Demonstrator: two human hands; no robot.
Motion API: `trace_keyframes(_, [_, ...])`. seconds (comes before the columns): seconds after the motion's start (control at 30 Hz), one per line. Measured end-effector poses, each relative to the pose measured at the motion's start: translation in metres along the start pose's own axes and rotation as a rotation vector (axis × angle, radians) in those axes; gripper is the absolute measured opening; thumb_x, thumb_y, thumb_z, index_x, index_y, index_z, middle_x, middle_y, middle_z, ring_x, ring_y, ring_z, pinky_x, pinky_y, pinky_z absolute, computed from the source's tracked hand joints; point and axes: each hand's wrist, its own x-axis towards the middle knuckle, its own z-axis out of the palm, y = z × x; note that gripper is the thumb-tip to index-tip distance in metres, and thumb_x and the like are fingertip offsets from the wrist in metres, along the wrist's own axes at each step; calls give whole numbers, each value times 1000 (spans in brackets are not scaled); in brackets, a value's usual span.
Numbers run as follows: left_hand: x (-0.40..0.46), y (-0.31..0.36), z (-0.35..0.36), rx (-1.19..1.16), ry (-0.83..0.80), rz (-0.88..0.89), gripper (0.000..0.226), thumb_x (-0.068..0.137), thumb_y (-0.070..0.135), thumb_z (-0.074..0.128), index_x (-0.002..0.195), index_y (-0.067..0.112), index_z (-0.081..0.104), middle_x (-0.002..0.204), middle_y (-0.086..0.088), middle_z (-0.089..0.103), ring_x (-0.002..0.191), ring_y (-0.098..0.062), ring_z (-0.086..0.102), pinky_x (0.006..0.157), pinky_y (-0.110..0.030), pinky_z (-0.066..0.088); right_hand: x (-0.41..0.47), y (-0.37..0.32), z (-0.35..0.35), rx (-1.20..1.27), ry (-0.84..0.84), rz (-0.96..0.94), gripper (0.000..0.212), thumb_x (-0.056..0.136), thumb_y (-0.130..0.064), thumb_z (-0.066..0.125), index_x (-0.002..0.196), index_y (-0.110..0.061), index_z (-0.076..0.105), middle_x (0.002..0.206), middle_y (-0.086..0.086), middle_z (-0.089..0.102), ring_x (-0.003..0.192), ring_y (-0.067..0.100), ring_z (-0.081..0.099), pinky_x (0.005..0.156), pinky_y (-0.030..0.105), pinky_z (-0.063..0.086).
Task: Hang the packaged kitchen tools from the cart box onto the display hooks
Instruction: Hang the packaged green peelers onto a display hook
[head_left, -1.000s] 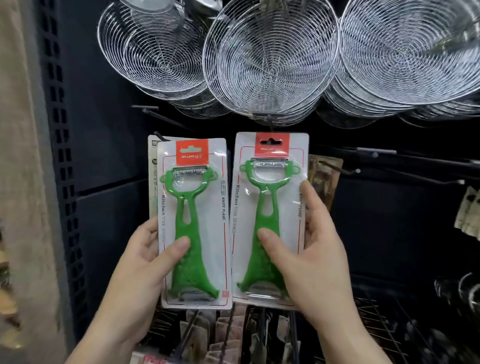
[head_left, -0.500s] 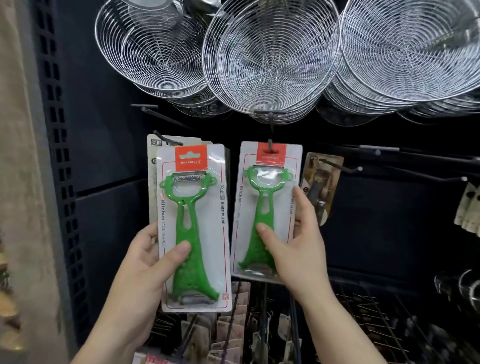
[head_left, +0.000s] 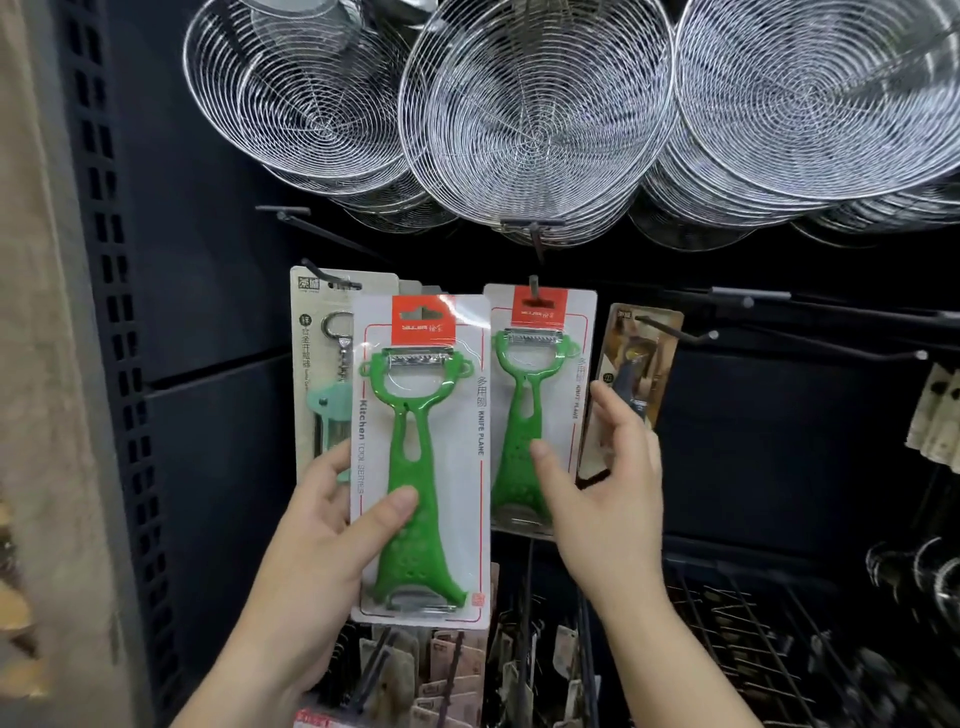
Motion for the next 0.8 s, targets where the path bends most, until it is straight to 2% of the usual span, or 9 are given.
trace_keyframes(0.1, [-2, 1, 6, -4, -8, -2, 57, 72, 15, 67, 128, 20, 58, 107, -7, 77, 94, -18, 76, 66, -22, 60, -16, -12, -7, 93, -55, -43, 55, 86, -30, 72, 127, -53, 43, 124, -26, 51, 119, -4, 49, 100, 22, 45])
trace_keyframes(0.17, [-3, 2, 12, -6, -19, 2, 55, 72, 14, 67, 126, 19, 58, 107, -8, 77, 96, -20, 75, 67, -22, 60, -26, -22, -11, 173, -173, -28, 59, 79, -43, 74, 123, -64, 42, 118, -29, 54, 112, 0, 55, 87, 16, 49])
trace_keyframes(0.23, [-4, 2, 18, 1, -25, 3, 53, 72, 15, 67, 124, 21, 58, 108, -7, 77, 97, -19, 75, 67, -21, 59, -34, -28, -13, 191, -303, 10, 70, 66, -58, 69, 122, -78, 31, 118, -35, 51, 106, 2, 59, 85, 17, 51])
trace_keyframes(0.33, [-5, 1, 27, 13, -43, 3, 55, 72, 16, 68, 126, 21, 58, 110, -4, 77, 102, -18, 74, 74, -20, 59, -42, -30, -13, 129, -404, 37, 87, 56, -64, 70, 122, -84, 17, 125, -40, 47, 109, -2, 60, 92, 28, 55])
trace_keyframes(0.43, [-7, 1, 34, 16, -91, -6, 61, 73, 15, 67, 133, 20, 55, 117, -5, 75, 111, -20, 71, 93, -27, 57, -46, -28, -14, 128, -379, 42, 90, 57, -60, 73, 126, -81, 20, 140, -31, 46, 128, 2, 52, 106, 40, 48])
trace_keyframes(0.47, [-8, 2, 35, 19, -103, -8, 62, 73, 14, 67, 133, 21, 54, 118, -5, 74, 111, -20, 71, 94, -27, 56, -46, -27, -16, 133, -359, 48, 90, 57, -59, 74, 127, -80, 21, 143, -28, 46, 131, 4, 51, 107, 42, 47])
trace_keyframes(0.67, [-6, 9, 49, 59, -138, 0, 45, 90, -6, 57, 123, 25, 60, 106, 2, 78, 99, -14, 74, 75, -20, 58, -42, -23, -24, 145, -304, 43, 90, 59, -58, 75, 129, -78, 23, 145, -26, 46, 133, 6, 50, 106, 45, 47])
trace_keyframes(0.73, [-4, 11, 53, 55, -132, 6, 44, 91, -6, 57, 122, 24, 60, 107, 0, 78, 101, -16, 74, 79, -23, 60, -39, -23, -25, 150, -297, 38, 88, 59, -58, 74, 129, -79, 24, 145, -27, 46, 133, 5, 49, 107, 44, 47])
trace_keyframes(0.8, [-2, 12, 54, 42, -133, 22, 44, 90, -4, 58, 126, 21, 60, 113, -5, 76, 107, -20, 72, 91, -30, 59, -36, -23, -25, 156, -286, 26, 86, 60, -57, 75, 128, -78, 25, 145, -28, 45, 134, 4, 49, 107, 44, 46])
